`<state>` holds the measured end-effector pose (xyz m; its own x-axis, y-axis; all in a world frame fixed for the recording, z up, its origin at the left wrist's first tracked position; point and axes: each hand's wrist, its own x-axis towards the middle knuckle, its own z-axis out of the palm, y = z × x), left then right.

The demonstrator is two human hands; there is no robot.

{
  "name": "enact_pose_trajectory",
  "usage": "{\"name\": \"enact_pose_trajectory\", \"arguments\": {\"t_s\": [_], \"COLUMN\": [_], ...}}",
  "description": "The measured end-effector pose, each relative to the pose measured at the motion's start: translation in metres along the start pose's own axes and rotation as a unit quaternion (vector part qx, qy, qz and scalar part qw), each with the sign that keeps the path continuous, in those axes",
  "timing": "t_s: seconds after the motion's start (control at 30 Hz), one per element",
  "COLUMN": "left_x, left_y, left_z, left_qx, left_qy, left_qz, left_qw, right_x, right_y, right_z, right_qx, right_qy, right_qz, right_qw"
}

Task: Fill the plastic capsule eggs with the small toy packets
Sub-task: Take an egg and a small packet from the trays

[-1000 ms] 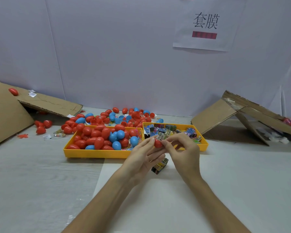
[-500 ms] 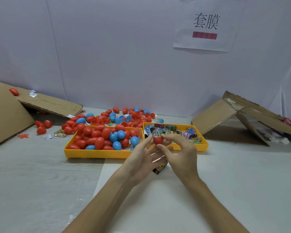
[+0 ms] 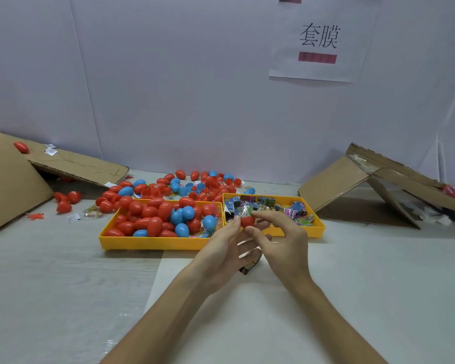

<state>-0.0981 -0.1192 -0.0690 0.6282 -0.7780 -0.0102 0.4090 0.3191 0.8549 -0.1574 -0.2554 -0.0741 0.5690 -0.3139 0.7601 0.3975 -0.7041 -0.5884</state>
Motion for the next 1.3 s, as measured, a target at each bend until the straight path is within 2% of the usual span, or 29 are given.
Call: {"name": "enact_pose_trajectory", "arguments": {"t_s": [0.1,0.2,0.67,0.83,1.03,1.3], "left_x": [0.0008,0.0005,0.0012,0.0013,0.0006,-0.0039], "left_y": [0.0000,-0.0002,-0.0020,-0.0016,0.0007,0.0034], "left_z": [0.0016,0.0030,0.0043,0.0071,0.0070,0.0070], "left_qx": [0.001,0.013,0.011,0.070,0.069,0.046], "left_qy": [0.002,0.007,0.039,0.072,0.105,0.075], "left_qz": [0.001,-0.002,-0.008,0.031,0.055,0.031], "left_qw": [1.000,1.000,0.999,0.994,0.990,0.996], "right_x": [-0.0003,-0.0002,0.0002,-0.0002,0.0002,0.0008], "right_y": [-0.0022,-0.0007,0.0008,0.0028,0.0051,0.0048], "right_z": [0.0018,0.0004,-0.0013,-0.0015,0.0007,-0.0008], "right_qx": [0.045,0.040,0.012,-0.015,-0.037,-0.030], "right_qy": [-0.011,-0.015,0.012,0.016,-0.002,0.000], "right_qz": [0.048,0.059,0.025,0.003,-0.048,-0.043], "right_qw": [0.998,0.997,1.000,1.000,0.998,0.999]}}
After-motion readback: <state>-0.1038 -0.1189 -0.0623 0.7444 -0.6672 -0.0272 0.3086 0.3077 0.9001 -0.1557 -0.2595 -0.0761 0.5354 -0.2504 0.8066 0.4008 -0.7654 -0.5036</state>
